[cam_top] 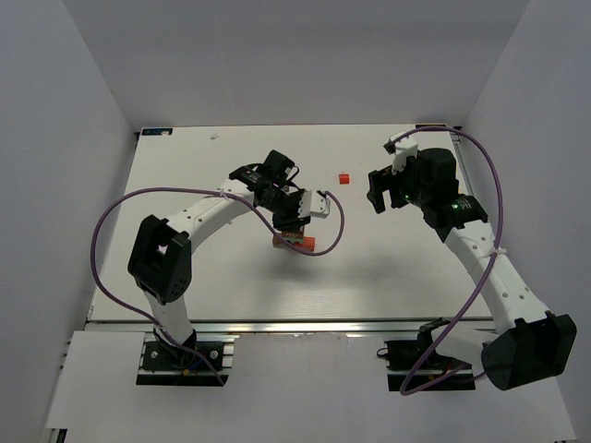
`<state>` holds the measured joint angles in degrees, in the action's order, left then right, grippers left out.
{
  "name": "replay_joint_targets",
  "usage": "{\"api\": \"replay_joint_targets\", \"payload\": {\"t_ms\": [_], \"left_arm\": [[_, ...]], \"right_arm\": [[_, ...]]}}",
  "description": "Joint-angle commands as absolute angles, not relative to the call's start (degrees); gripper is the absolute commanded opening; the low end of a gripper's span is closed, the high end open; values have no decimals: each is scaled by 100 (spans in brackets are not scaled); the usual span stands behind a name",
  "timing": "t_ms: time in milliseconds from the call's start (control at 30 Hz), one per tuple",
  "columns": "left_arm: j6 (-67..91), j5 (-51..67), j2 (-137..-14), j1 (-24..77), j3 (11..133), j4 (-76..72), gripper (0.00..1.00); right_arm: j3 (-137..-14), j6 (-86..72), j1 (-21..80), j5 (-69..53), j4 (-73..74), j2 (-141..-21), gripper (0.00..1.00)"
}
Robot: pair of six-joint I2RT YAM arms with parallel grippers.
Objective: Build the wood block tower
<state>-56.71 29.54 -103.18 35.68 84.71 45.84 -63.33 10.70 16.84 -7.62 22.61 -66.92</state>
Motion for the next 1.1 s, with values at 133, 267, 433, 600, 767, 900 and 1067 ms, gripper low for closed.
{"api": "replay_joint_targets", "payload": {"t_ms": [133,267,433,600,767,900,1067], "left_arm": [[-5704,3067,-10020,3533,8437,4438,0],[-5678,3085,-10002,3533,8420,4386,0],[-5651,3102,-9984,3533,8394,4342,0],[-5748,3120,-9941,3525,8358,4421,0],[-5730,3120,-9905,3524,8297,4350,0],[-5739,3147,-9879,3524,8297,4351,0],[-5713,3146,-9870,3516,8306,4324,0]], "right_arm": [[-6583,1081,1661,-747,2197,-6662,89],[-6583,1090,1661,-747,2206,-6671,89],[-6583,1090,1661,-747,2215,-6645,89],[-6583,1090,1652,-738,2241,-6609,89],[-6609,1090,1661,-773,2224,-6627,89],[-6627,1090,1652,-791,2224,-6644,89],[-6662,1090,1652,-809,2232,-6688,89]]}}
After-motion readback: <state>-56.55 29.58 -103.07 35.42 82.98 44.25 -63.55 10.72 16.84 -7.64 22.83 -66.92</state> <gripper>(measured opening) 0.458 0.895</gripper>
